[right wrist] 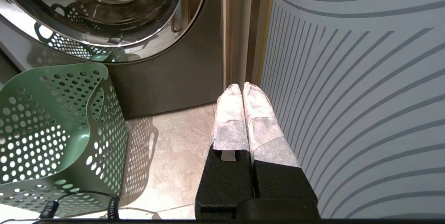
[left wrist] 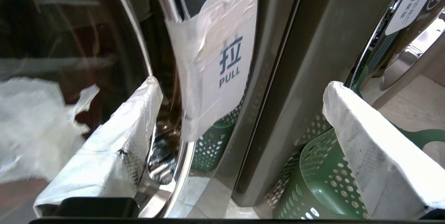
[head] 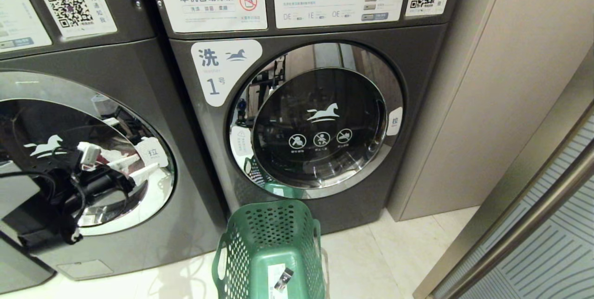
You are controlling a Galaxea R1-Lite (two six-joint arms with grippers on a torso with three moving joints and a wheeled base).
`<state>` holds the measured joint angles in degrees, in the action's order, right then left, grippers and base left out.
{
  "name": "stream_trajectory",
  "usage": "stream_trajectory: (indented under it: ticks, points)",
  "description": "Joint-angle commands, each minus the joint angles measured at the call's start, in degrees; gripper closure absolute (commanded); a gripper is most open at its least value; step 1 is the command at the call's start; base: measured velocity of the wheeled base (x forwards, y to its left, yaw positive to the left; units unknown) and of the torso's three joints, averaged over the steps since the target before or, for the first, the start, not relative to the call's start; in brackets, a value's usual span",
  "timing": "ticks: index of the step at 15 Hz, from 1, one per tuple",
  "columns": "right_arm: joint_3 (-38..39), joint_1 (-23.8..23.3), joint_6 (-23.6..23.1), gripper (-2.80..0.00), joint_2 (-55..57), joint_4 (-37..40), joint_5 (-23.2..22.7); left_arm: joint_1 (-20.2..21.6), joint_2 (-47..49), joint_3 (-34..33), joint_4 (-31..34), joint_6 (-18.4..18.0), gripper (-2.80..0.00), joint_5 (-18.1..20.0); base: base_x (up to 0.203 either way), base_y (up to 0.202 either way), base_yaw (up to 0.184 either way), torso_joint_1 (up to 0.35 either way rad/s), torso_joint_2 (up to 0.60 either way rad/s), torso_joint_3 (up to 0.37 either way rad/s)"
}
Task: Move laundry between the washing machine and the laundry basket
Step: Open the lid of the washing machine
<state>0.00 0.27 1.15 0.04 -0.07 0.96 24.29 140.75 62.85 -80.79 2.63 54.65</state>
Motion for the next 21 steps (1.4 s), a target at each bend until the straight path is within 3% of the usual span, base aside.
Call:
stream_trajectory:
  ticks: [1, 14, 21]
  points:
    - [0.0, 0.0, 0.0, 0.00, 0.0, 0.0, 0.0, -0.2, 0.7, 1.0, -0.4, 0.3, -2.80, 0.3, 0.000, 0.000, 0.000, 0.000, 0.00, 0.000]
    - [0.0, 0.0, 0.0, 0.00, 0.0, 0.0, 0.0, -1.0, 2.2, 1.4, -0.5, 0.8, -2.80, 0.3, 0.000, 0.000, 0.000, 0.000, 0.00, 0.000]
    - [0.0, 0.0, 0.0, 0.00, 0.0, 0.0, 0.0, -1.8, 4.1, 5.4, -0.4, 1.8, -2.80, 0.6, 0.000, 0.000, 0.000, 0.000, 0.00, 0.000]
